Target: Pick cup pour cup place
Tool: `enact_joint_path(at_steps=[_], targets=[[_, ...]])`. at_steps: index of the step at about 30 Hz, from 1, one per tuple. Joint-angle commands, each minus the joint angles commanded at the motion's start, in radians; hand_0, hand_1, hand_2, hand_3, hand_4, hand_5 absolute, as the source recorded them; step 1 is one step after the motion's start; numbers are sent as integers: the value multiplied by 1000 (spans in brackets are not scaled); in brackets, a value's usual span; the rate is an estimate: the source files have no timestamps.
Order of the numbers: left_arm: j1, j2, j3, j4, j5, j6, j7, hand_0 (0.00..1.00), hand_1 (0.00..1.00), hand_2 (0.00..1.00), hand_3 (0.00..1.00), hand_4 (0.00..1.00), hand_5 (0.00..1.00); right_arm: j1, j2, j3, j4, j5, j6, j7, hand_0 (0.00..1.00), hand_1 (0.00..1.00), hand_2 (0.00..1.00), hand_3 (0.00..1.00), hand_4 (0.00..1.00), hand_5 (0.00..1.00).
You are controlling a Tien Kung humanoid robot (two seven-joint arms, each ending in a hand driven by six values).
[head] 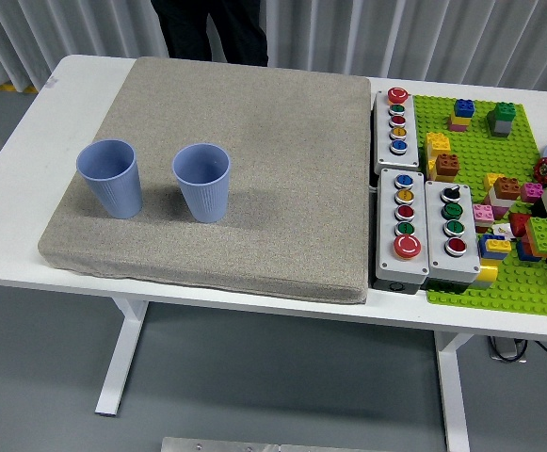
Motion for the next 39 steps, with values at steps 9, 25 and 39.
enact_joint_path(at_steps=[9,25,39], targets=[[75,-38,8,-53,85,-20,3,806,806,921,971,871,536,4,0,7,0,-12,2,-4,720,683,727,693,315,301],[151,-86,7,-77,242,-69,21,838,838,975,998,825,344,12,-7,-5,0,26,3,8,719,683,727,692,313,305],[156,-98,35,-49,386,-128,36,869,866,998,998,829,261,13,-4,9,0,1,4,2,720,683,727,693,313,307]])
